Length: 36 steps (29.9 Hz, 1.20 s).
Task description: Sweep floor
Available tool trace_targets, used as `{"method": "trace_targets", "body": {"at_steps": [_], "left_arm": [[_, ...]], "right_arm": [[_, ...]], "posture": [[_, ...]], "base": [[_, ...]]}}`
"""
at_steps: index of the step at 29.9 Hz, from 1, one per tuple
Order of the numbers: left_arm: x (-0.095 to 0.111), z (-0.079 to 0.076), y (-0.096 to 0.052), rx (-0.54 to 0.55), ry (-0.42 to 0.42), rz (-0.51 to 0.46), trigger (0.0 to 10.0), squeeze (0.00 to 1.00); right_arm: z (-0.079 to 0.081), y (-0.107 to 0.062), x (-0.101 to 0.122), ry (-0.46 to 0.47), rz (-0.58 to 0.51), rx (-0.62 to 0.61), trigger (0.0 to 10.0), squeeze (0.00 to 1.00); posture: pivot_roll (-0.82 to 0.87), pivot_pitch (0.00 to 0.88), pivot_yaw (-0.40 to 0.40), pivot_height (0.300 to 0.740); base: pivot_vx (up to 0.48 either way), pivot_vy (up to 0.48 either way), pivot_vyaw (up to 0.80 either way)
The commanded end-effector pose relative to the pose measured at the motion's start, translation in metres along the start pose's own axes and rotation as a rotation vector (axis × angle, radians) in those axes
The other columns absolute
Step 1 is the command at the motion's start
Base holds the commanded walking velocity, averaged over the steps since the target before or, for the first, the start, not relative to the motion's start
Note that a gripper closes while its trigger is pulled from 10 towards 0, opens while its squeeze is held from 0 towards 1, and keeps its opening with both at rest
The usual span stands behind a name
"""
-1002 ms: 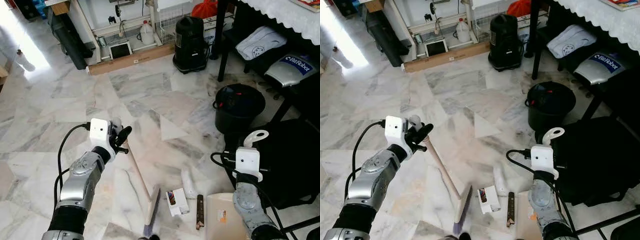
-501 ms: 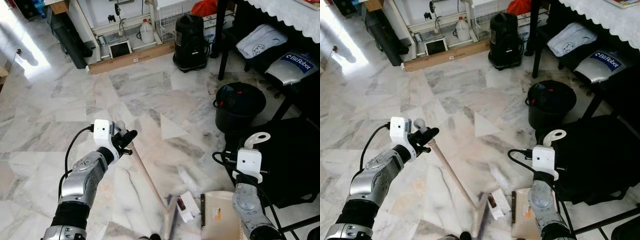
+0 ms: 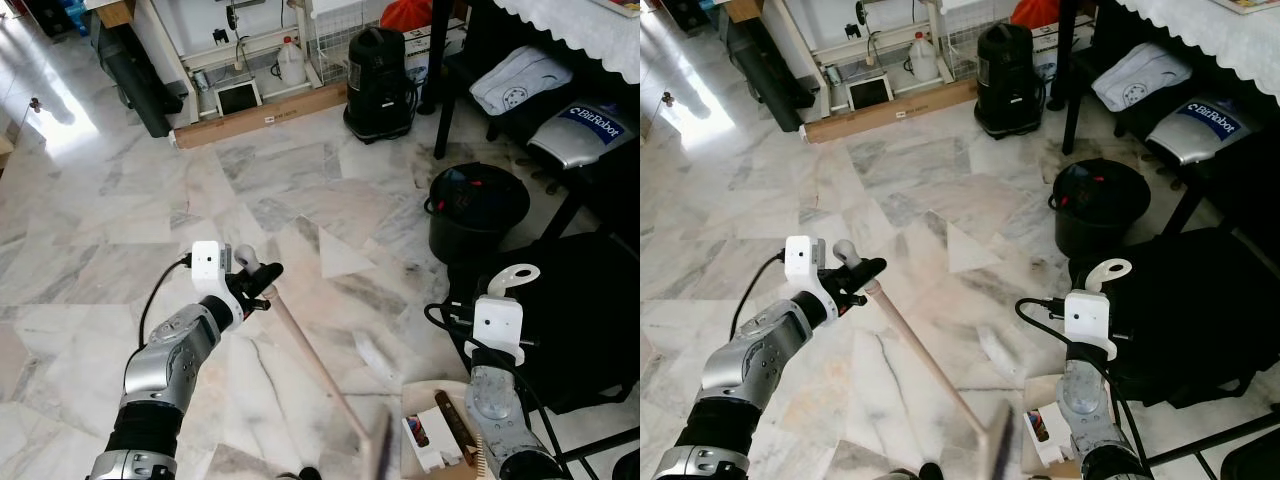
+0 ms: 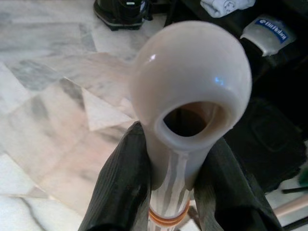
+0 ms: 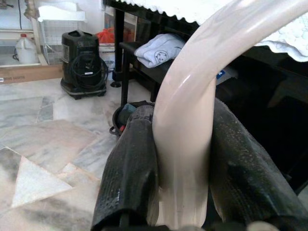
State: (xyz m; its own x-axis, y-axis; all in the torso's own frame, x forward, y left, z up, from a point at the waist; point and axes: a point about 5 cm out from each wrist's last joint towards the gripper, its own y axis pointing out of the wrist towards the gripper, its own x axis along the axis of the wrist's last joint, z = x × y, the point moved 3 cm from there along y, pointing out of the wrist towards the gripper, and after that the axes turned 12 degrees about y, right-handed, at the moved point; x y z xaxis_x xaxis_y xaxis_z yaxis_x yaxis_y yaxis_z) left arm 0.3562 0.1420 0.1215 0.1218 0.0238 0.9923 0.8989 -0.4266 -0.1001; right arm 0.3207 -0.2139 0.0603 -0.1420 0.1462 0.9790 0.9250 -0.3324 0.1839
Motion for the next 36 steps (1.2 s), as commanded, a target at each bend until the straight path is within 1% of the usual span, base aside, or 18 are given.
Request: {"method": "trace_targets", "body": {"at_steps": [1, 4, 5, 6, 8, 9, 12, 16, 24, 27, 29, 30, 31, 34, 36], "left_arm": [[0.007, 0.006, -0.002, 0.019, 0.054, -0.008, 10.0, 0.0], [0.008, 0.005, -0.002, 0.017, 0.046, -0.024, 10.0, 0.0], [0.011, 0.002, -0.001, 0.003, 0.028, -0.048, 10.0, 0.0], [0.013, 0.0, -0.001, -0.003, 0.022, -0.058, 10.0, 0.0], [0.014, -0.002, 0.0, -0.002, 0.042, -0.069, 10.0, 0.0], [0.017, -0.002, 0.001, 0.019, 0.049, -0.089, 10.0, 0.0], [0.016, -0.001, 0.003, 0.028, 0.052, -0.092, 10.0, 0.0], [0.014, 0.0, 0.004, 0.035, 0.044, -0.096, 10.0, 0.0], [0.013, -0.002, 0.005, 0.034, 0.035, -0.108, 10.0, 0.0], [0.019, -0.002, 0.005, 0.04, 0.034, -0.132, 10.0, 0.0], [0.025, 0.001, 0.005, 0.063, 0.045, -0.167, 10.0, 0.0], [0.025, 0.001, 0.005, 0.063, 0.045, -0.167, 10.0, 0.0], [0.03, 0.002, 0.005, 0.074, 0.057, -0.19, 10.0, 0.0], [0.035, 0.001, 0.004, 0.088, 0.086, -0.22, 10.0, 0.0], [0.04, -0.002, 0.002, 0.094, 0.093, -0.252, 10.0, 0.0]], "right_arm": [[0.007, -0.012, -0.016, 0.011, 0.085, 0.018, 10.0, 0.0], [0.006, -0.01, -0.015, 0.041, 0.088, 0.011, 10.0, 0.0], [0.005, -0.008, -0.013, 0.079, 0.089, -0.007, 10.0, 0.0], [0.004, -0.007, -0.013, 0.095, 0.09, -0.014, 10.0, 0.0], [0.002, -0.005, -0.01, 0.134, 0.086, -0.038, 10.0, 0.0], [-0.001, 0.0, -0.005, 0.178, 0.067, -0.059, 10.0, 0.0], [-0.006, 0.005, 0.003, 0.219, 0.034, -0.074, 10.0, 0.0], [-0.01, 0.009, 0.011, 0.224, -0.004, -0.063, 10.0, 0.0], [-0.015, 0.008, 0.016, 0.241, -0.031, -0.058, 10.0, 0.0], [-0.016, 0.009, 0.023, 0.251, -0.063, -0.056, 10.0, 0.0], [-0.018, 0.01, 0.031, 0.261, -0.092, -0.056, 10.0, 0.0], [-0.018, 0.01, 0.031, 0.261, -0.092, -0.056, 10.0, 0.0], [-0.019, 0.011, 0.035, 0.265, -0.108, -0.053, 10.0, 0.0], [-0.02, 0.012, 0.045, 0.271, -0.143, -0.043, 10.0, 0.0], [-0.023, 0.013, 0.057, 0.284, -0.184, -0.039, 10.0, 0.0]], "posture": [[0.07, 0.162, 0.189, 0.74], [0.06, 0.157, 0.188, 0.74], [0.06, 0.155, 0.187, 0.74], [0.06, 0.152, 0.185, 0.74], [0.06, 0.147, 0.183, 0.74], [0.05, 0.14, 0.178, 0.74], [0.04, 0.131, 0.171, 0.74], [0.03, 0.122, 0.164, 0.74], [0.02, 0.1, 0.15, 0.74], [0.02, 0.096, 0.147, 0.74], [0.02, 0.086, 0.143, 0.74], [0.02, 0.086, 0.143, 0.74], [0.01, 0.08, 0.139, 0.74], [0.0, 0.075, 0.136, 0.74], [-0.01, 0.068, 0.134, 0.74]], "base": [[0.0, 0.0, 0.0], [0.0, 0.0, 0.0], [0.0, 0.0, 0.0], [0.0, 0.0, 0.0], [0.0, 0.0, 0.0], [0.0, 0.0, 0.0], [0.0, 0.0, 0.0], [0.0, 0.0, 0.0], [0.0, 0.0, 0.0], [0.0, 0.0, 0.0], [0.0, 0.0, 0.0], [0.0, 0.0, 0.0], [0.0, 0.0, 0.0], [0.0, 0.0, 0.0], [0.0, 0.0, 0.0]]}}
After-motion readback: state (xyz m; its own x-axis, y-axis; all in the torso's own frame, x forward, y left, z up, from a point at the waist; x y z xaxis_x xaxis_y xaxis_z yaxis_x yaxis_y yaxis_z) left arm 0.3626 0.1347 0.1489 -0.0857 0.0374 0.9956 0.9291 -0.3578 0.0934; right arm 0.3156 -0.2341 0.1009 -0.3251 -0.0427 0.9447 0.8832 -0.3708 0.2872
